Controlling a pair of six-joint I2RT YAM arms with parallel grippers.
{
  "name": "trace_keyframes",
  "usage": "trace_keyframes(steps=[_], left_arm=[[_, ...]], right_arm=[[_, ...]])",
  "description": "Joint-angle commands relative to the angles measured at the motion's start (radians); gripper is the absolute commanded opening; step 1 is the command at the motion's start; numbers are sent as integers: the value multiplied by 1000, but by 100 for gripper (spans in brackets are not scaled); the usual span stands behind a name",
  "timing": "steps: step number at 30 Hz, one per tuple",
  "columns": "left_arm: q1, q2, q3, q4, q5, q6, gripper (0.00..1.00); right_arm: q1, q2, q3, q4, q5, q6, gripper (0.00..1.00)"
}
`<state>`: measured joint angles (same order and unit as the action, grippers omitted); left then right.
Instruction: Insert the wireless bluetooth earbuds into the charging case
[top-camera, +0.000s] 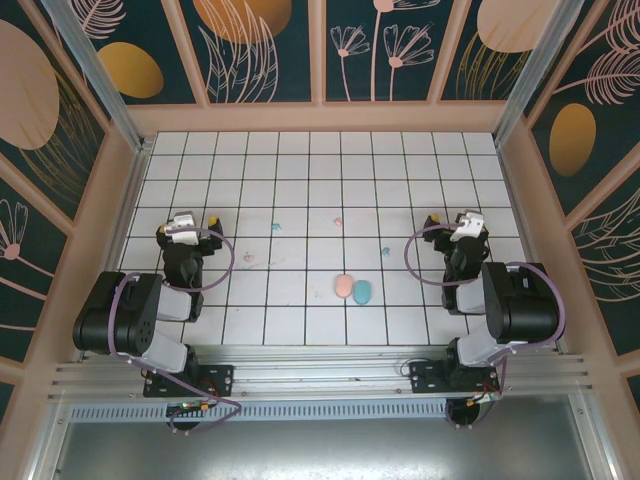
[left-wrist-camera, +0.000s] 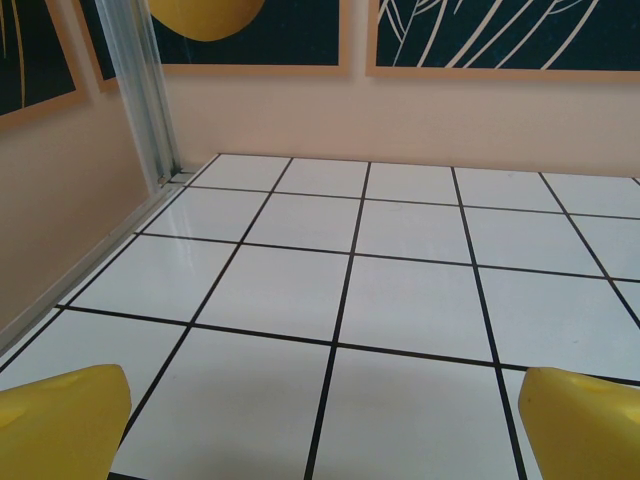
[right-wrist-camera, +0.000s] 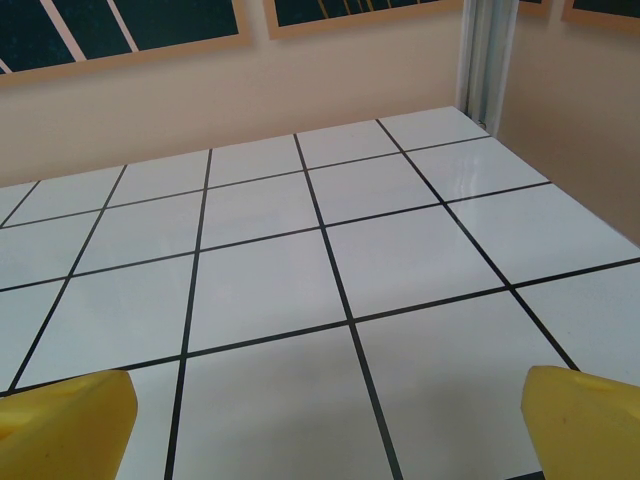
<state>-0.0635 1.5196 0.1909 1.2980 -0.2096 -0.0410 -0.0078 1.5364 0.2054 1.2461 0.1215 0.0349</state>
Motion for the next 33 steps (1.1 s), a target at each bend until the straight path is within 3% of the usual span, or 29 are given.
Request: trace_keyframes(steps=[1, 24, 28, 33], left_arm=[[7, -2, 17, 29, 13, 4, 99], [11, -55, 9, 2, -19, -10, 99], [12, -208, 100, -329, -62, -58, 98], [10, -354, 233, -700, -57, -113, 99]], right_arm=[[-5, 3, 12, 30, -17, 5, 99], [-10, 2, 11, 30, -40, 2, 99], [-1, -76, 50, -99, -144, -50, 99], [3, -248, 260, -644, -169, 53, 99]])
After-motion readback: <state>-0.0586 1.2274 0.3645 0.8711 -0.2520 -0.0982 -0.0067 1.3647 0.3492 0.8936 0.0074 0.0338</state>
